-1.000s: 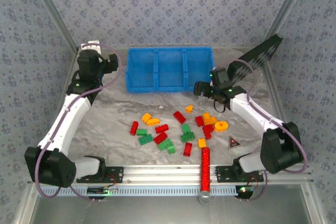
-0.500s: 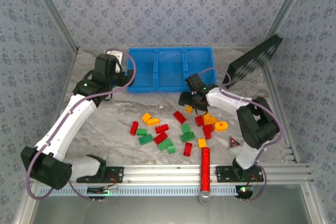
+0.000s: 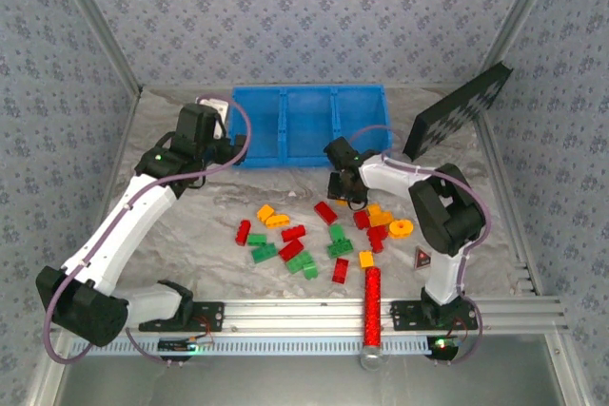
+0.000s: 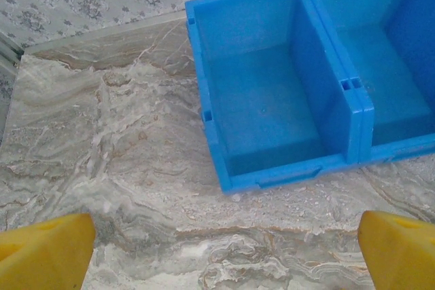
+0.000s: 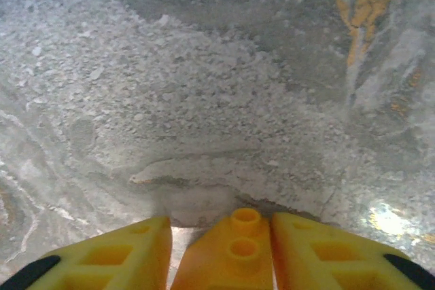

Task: Sort the legos into containers by color
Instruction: Pick up the lego from the center of the table.

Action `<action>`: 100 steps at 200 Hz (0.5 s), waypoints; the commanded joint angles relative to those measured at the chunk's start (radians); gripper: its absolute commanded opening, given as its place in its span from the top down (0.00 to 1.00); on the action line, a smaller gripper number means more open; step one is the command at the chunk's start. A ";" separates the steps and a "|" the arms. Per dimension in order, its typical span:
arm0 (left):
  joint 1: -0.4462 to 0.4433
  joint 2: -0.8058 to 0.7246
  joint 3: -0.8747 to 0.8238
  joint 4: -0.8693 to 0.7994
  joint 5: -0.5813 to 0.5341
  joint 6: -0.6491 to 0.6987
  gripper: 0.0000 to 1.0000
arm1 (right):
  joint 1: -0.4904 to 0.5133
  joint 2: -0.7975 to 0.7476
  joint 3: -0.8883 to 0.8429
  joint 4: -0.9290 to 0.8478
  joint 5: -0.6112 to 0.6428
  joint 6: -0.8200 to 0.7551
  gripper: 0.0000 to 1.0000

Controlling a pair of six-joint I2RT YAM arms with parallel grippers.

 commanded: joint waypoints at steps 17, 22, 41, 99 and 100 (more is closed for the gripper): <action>-0.007 -0.035 -0.020 -0.073 -0.029 -0.061 0.01 | -0.008 -0.005 0.013 -0.063 -0.020 -0.070 0.67; -0.008 -0.031 -0.019 -0.110 -0.049 -0.089 0.01 | -0.012 -0.016 0.029 -0.069 -0.021 -0.107 0.68; -0.013 -0.019 -0.040 -0.176 -0.054 -0.183 0.04 | -0.019 -0.076 0.063 -0.128 -0.017 -0.200 0.69; -0.178 -0.027 -0.177 -0.089 0.026 -0.440 0.02 | -0.099 -0.229 0.160 -0.216 0.110 -0.439 0.68; -0.182 -0.025 -0.179 -0.088 0.029 -0.443 0.01 | -0.101 -0.228 0.161 -0.215 0.111 -0.441 0.68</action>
